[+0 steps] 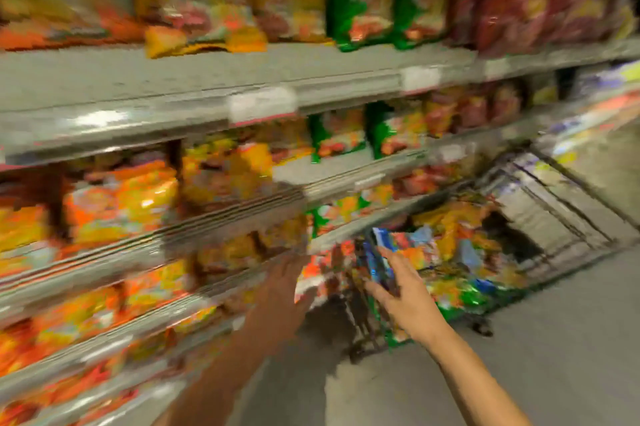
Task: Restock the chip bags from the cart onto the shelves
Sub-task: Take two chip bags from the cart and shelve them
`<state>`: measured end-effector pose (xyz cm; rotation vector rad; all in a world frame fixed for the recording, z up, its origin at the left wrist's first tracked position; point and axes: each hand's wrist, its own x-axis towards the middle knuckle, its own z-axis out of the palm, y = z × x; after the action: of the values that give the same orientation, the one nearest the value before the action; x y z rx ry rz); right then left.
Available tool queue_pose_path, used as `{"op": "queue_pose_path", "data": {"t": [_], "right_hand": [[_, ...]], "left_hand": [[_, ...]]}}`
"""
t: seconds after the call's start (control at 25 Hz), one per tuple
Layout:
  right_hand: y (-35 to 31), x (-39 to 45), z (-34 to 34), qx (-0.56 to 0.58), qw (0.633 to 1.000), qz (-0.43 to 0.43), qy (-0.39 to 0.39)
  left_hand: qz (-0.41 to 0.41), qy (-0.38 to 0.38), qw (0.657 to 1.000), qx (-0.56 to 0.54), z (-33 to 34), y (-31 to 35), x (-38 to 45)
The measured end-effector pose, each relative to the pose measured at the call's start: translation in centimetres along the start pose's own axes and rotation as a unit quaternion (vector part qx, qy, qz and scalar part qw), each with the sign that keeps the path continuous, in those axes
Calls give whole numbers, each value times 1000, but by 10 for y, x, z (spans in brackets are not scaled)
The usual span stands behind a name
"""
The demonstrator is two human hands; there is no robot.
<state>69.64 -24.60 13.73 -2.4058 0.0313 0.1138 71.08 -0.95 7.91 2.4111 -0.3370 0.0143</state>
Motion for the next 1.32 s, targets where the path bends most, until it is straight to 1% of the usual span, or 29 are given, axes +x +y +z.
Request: {"op": "queue_pose_path", "data": {"t": [0.08,0.16,0.24,0.32,0.4,0.52,0.68,0.76,0.88,0.96,1.0,1.04,1.12,1.24,1.32], "right_hand": [[37,-2,-44,19,998,25,51],[77,-6,-79,47,993,67,80],[111,-11,-99,82,983,134,96],[146,-15,-108,148,962,206,100],[177,-15,-107,219,933,263,109],[219,-2,-94,251,902,331,120],[251,35,-74,264,873,402,76],[261,62,-62,267,862,425,77],[273,99,-42,255,842,469,79],[284,121,-35,283,805,514,87],[286,127,-33,319,777,532,108],[288,133,-33,365,741,548,132],[293,141,-32,442,673,566,177],[297,145,-30,528,590,578,198],[297,145,-33,591,549,555,201]], "left_hand": [[30,-43,999,12,32,44,42],[31,-91,995,-30,68,84,78],[43,-139,988,-50,100,109,110],[41,-175,982,-57,132,125,141],[39,-220,974,-38,161,134,176],[41,-288,957,10,209,142,240],[46,-342,935,86,268,136,313],[38,-389,911,133,294,128,342],[37,-458,871,176,325,113,371],[4,-497,845,195,339,99,384],[-20,-515,833,199,342,93,388],[-38,-526,826,202,343,87,391],[-72,-525,825,196,344,78,398],[-114,-524,828,160,339,80,406],[-105,-500,853,104,331,82,406]]}}
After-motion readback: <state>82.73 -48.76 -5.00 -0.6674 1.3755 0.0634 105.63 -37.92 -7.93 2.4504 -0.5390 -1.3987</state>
